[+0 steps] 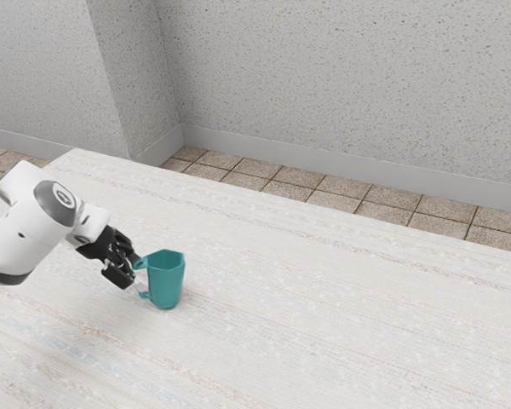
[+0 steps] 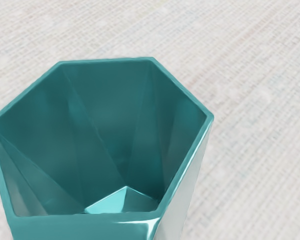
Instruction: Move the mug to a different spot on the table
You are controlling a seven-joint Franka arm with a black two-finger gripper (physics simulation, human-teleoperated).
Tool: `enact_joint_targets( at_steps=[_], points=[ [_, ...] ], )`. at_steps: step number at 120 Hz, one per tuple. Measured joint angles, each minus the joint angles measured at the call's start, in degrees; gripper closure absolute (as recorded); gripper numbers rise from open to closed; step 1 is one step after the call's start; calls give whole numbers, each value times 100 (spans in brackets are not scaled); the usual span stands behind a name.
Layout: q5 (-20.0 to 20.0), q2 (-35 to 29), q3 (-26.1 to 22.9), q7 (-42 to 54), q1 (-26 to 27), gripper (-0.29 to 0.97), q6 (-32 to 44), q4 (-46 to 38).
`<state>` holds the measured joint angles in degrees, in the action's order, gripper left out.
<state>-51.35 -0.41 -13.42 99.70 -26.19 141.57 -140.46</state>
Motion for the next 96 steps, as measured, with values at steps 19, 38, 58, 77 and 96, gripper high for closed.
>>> enact_joint_targets(
  at_steps=[19,38,58,77,96],
  points=[
    [-5,-1,14,12,-20,4,-17,95],
    [-6,-19,14,18,-51,2,-28,256],
    [8,-97,17,15,-79,1,-103,420],
    [85,-112,23,-41,-64,0,-162,506],
    [1367,-139,15,-601,-50,0,-338,700]
  ],
)
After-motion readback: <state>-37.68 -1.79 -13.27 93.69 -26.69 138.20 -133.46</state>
